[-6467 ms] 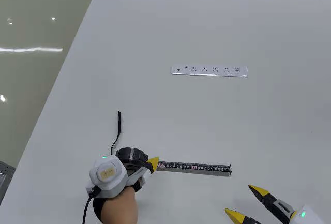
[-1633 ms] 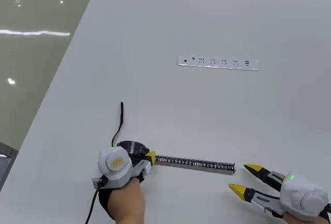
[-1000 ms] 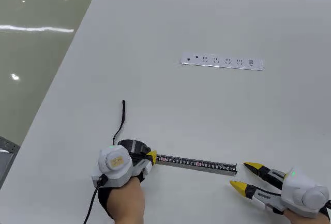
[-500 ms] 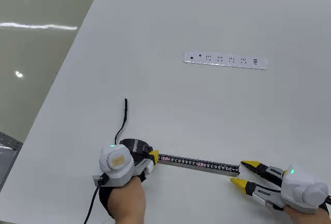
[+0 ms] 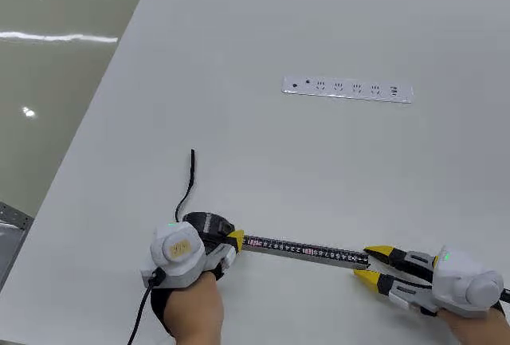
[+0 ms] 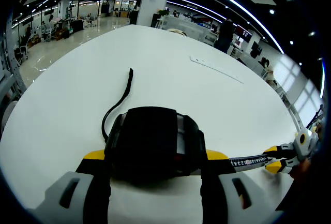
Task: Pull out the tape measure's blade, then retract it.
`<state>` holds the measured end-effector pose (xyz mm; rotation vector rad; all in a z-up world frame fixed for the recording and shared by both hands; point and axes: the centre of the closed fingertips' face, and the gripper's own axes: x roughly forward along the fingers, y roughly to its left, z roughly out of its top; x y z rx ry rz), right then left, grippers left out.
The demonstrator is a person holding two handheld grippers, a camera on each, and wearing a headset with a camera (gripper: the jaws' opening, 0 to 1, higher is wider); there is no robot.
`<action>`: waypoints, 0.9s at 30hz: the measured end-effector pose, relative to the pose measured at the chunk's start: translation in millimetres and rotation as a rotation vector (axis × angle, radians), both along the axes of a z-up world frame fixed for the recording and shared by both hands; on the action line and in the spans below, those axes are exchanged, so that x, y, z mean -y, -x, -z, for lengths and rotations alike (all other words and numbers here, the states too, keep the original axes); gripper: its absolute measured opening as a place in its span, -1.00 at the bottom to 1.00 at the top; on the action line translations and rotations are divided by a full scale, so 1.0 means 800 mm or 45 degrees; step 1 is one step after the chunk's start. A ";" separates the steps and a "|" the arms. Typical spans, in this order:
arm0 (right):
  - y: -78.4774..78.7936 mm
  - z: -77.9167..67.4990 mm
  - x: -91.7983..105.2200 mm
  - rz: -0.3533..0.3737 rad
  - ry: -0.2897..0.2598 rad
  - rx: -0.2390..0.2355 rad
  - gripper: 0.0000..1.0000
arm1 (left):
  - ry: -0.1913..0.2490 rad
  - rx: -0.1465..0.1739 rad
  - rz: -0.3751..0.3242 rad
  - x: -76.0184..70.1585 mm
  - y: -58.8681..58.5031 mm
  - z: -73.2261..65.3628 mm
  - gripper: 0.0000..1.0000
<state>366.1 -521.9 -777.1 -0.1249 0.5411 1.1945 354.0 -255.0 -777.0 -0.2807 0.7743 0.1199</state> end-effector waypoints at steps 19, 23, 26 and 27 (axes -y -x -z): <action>-0.001 -0.003 0.006 -0.041 -0.008 0.044 -0.71 | -0.005 0.000 0.004 0.000 0.000 0.000 0.37; -0.002 -0.003 0.006 -0.028 -0.017 0.039 -0.72 | -0.007 -0.002 0.005 -0.001 0.000 0.001 0.37; -0.002 -0.004 0.006 -0.020 -0.027 0.034 -0.72 | -0.006 -0.005 0.011 0.000 0.000 0.000 0.36; -0.002 -0.004 0.007 -0.019 -0.028 0.032 -0.72 | -0.006 -0.007 0.010 0.000 0.000 0.000 0.36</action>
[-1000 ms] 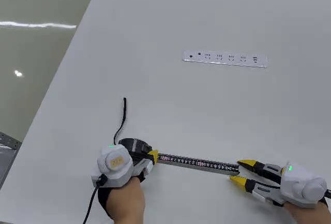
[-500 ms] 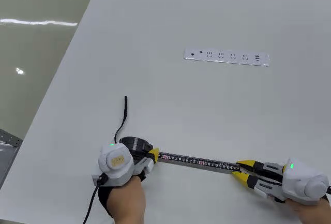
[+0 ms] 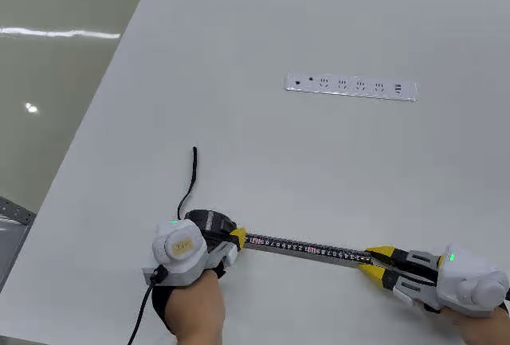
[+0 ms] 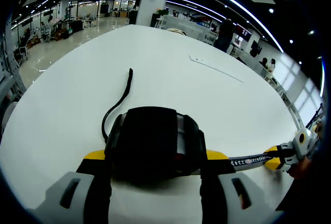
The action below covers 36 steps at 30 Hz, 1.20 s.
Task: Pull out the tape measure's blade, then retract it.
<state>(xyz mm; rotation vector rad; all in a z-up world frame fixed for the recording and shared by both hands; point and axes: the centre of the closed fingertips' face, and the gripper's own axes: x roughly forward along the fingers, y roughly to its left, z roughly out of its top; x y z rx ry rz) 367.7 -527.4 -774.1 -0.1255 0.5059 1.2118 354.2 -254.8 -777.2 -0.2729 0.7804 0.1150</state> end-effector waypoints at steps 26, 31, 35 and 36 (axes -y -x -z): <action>0.004 0.002 -0.037 -0.063 -0.006 0.002 -0.73 | -0.001 -0.013 0.014 0.000 0.001 0.001 0.34; 0.005 0.002 -0.046 -0.073 -0.007 0.000 -0.73 | 0.000 -0.013 0.016 0.000 0.001 0.000 0.34; 0.006 0.002 -0.053 -0.086 -0.004 0.004 -0.73 | 0.000 -0.010 0.017 0.000 0.001 0.001 0.34; 0.006 0.002 -0.054 -0.088 -0.004 0.005 -0.73 | 0.000 -0.010 0.017 0.000 0.001 0.001 0.34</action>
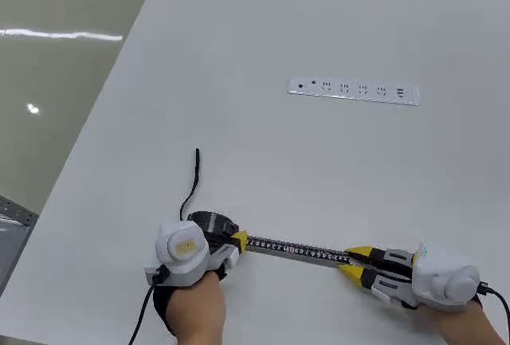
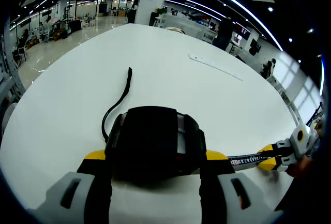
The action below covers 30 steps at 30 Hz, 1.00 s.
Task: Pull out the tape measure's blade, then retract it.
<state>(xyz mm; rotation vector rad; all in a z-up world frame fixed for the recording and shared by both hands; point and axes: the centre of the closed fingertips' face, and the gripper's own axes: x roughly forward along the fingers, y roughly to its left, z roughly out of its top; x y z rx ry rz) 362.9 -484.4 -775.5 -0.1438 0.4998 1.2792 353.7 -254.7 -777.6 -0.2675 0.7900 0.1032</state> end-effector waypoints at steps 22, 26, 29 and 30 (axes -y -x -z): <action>0.000 0.002 -0.013 -0.011 -0.008 -0.008 -0.73 | 0.005 0.004 -0.003 0.000 0.000 0.000 0.34; 0.000 0.003 -0.019 -0.015 -0.012 -0.014 -0.73 | 0.008 0.006 -0.001 0.000 0.000 0.000 0.34; 0.001 0.003 -0.027 -0.025 -0.012 -0.012 -0.73 | 0.008 0.004 0.001 0.001 0.000 -0.001 0.34; 0.001 0.003 -0.029 -0.027 -0.014 -0.014 -0.73 | 0.008 0.003 0.002 0.001 0.000 -0.001 0.34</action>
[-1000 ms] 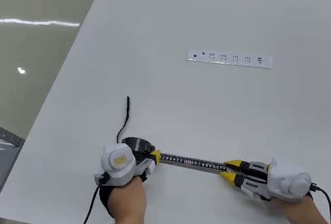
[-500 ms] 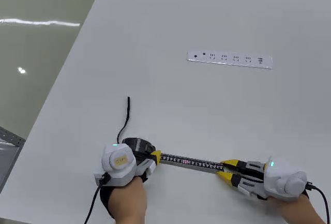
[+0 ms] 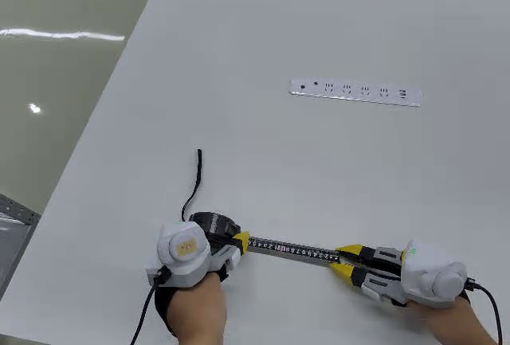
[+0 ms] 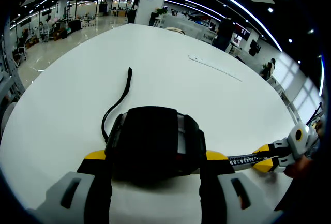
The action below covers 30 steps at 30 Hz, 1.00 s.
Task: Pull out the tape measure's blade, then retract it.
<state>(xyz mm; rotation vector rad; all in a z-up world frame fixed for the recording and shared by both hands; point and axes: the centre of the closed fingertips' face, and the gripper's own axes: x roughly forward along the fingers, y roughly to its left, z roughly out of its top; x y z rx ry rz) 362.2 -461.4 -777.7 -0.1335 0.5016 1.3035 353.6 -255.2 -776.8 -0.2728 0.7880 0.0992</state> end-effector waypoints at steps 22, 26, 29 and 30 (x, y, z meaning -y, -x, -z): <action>0.001 -0.001 -0.038 -0.030 -0.017 -0.015 -0.73 | 0.005 -0.001 0.003 0.000 0.000 0.000 0.34; 0.002 -0.001 -0.045 -0.037 -0.018 -0.015 -0.73 | 0.005 0.002 0.003 0.000 0.000 0.000 0.34; 0.002 -0.001 -0.050 -0.038 -0.022 -0.020 -0.73 | 0.007 0.003 0.002 0.000 0.000 0.000 0.34; 0.002 -0.001 -0.052 -0.038 -0.023 -0.019 -0.73 | 0.007 0.003 0.001 0.000 0.000 0.000 0.33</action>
